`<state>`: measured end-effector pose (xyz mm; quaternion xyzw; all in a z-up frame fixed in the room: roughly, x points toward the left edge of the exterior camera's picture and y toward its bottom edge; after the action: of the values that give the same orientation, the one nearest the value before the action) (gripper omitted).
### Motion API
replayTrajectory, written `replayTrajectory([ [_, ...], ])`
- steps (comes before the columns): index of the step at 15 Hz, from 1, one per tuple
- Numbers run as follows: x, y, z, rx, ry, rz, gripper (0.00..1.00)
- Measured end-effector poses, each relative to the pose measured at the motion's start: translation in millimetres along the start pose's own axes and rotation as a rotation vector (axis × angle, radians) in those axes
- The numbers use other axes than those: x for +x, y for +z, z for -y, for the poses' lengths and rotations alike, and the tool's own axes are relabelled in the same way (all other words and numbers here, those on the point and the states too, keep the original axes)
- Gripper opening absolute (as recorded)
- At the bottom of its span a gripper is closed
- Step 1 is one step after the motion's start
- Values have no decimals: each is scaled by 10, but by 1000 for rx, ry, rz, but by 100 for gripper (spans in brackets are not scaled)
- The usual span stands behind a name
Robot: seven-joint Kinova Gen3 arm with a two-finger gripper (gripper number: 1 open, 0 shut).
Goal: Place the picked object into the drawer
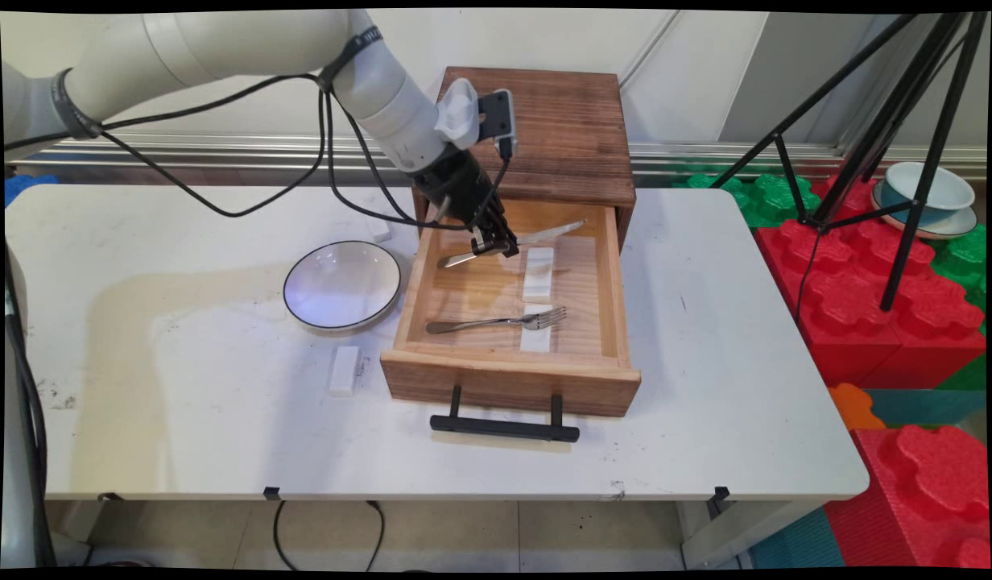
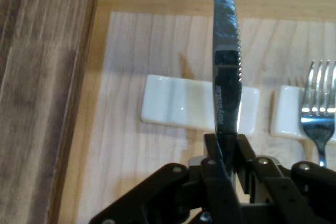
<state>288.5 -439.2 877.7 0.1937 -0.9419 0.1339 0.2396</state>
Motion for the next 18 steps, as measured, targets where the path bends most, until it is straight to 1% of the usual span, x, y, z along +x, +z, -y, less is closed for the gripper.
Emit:
replayTrajectory([
  [7, -97, 254, 8, -6, 18, 28, 0],
  [12, -129, 354, 13, -7, 23, 31, 0],
  [13, -132, 365, 16, -7, 24, 30, 100],
  [18, -134, 400, 33, -1, 21, 24, 100],
])
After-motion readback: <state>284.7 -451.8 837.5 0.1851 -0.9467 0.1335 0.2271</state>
